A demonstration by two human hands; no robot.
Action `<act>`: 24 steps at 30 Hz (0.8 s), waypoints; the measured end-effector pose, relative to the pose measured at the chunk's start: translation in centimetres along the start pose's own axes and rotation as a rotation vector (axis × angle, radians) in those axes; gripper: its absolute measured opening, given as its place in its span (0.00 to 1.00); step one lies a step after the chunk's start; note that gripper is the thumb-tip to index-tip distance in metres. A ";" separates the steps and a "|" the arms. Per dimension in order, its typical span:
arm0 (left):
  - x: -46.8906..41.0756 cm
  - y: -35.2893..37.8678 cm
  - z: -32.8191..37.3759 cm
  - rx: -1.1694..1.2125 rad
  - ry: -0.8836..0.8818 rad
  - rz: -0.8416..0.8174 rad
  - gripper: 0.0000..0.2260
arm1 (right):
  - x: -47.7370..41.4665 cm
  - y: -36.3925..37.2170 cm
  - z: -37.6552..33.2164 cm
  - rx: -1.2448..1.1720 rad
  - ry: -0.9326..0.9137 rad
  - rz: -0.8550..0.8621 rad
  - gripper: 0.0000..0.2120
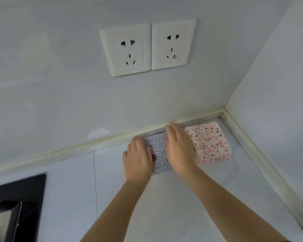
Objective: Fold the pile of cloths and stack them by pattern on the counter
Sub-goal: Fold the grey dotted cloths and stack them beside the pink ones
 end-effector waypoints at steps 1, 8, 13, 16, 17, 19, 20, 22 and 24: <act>0.3 0.1 0.0 -0.091 0.088 -0.090 0.21 | 0.6 0.4 -0.2 0.024 -0.093 -0.013 0.21; 0.9 1.4 -0.7 -0.289 0.063 -0.603 0.26 | 2.0 1.6 0.0 0.144 -0.047 -0.553 0.28; 5.9 -5.4 -3.5 -0.023 -0.001 -0.470 0.28 | 6.0 -2.3 -3.9 -0.150 0.066 -0.266 0.25; 11.6 -10.4 -7.2 0.073 -0.004 -0.381 0.24 | 10.6 -3.8 -9.2 -0.272 0.094 -0.267 0.24; 13.5 -12.1 -8.6 0.095 -0.011 -0.354 0.23 | 12.2 -4.2 -11.4 -0.316 0.094 -0.274 0.24; 17.4 -15.6 -11.2 0.137 -0.027 -0.295 0.21 | 15.6 -5.1 -16.2 -0.405 0.096 -0.304 0.23; 19.6 -17.7 -12.6 0.154 -0.038 -0.261 0.21 | 17.4 -5.6 -19.0 -0.440 0.086 -0.316 0.23; 23.5 -21.7 -15.0 0.178 -0.053 -0.190 0.20 | 20.3 -6.7 -24.0 -0.504 0.053 -0.321 0.23; 27.8 -25.8 -17.6 0.182 -0.046 -0.132 0.18 | 23.3 -7.9 -29.3 -0.564 0.007 -0.313 0.22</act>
Point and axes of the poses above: each hand's wrist, its own x-axis away from the middle knuckle, its own y-axis out of the palm, z = x × y, the point moved 3 cm from there along -x, towards the middle knuckle, and after that the axes turned 3 degrees about -z, right-handed, at the moved point
